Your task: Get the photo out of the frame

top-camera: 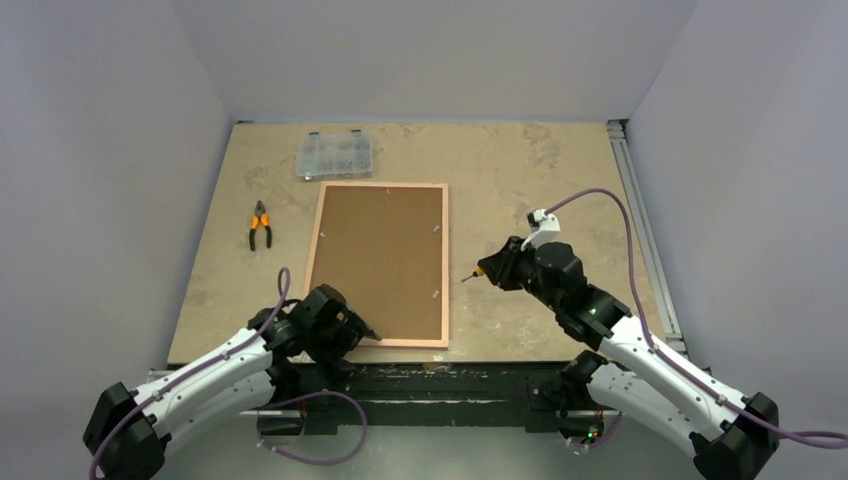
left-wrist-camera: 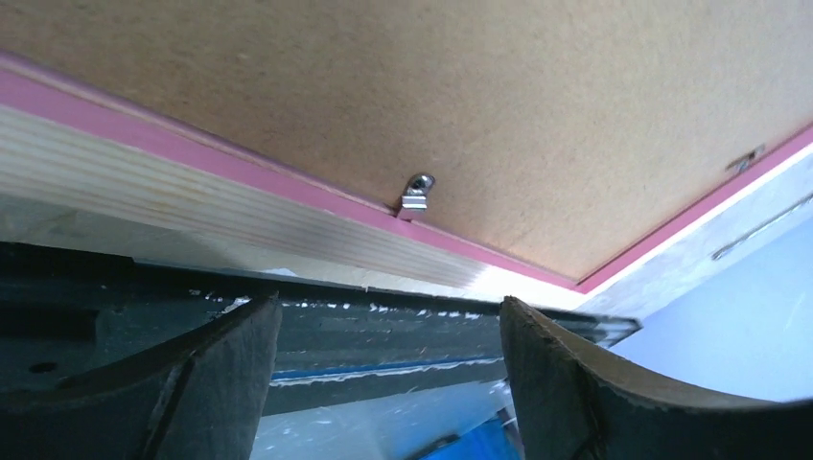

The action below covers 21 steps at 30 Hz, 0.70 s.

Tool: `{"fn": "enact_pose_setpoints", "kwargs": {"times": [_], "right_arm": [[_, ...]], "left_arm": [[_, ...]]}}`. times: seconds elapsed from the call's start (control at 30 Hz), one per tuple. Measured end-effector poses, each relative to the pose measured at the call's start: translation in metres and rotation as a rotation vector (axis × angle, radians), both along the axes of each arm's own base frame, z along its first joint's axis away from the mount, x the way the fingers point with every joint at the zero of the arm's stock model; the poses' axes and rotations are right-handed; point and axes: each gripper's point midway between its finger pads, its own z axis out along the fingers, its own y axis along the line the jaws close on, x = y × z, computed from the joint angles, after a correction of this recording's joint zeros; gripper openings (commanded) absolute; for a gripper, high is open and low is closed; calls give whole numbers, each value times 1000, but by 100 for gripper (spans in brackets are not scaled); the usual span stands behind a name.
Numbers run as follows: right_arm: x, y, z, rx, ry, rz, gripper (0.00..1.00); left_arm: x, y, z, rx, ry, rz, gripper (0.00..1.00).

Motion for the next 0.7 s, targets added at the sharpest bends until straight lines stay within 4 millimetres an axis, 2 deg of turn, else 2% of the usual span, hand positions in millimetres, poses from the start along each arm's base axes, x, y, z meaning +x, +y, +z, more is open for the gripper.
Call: {"fn": "enact_pose_setpoints", "kwargs": {"times": [0.2, 0.27, 0.4, 0.5, 0.7], "right_arm": [[-10, -8, -6, 0, 14, -4, 0], [-14, -10, -8, 3, 16, -5, 0], [-18, -14, -15, 0, 28, -7, 0], [-21, -16, -20, -12, 43, -9, 0], [-24, -19, -24, -17, 49, -10, 0]], "left_arm": [[6, -2, -3, 41, 89, 109, 74], [10, -4, 0, 49, 106, 139, 68], [20, -6, 5, 50, 103, 209, 62], [23, -4, 2, 74, 116, 242, 49], [25, 1, -3, 157, 160, 273, 37]]}}
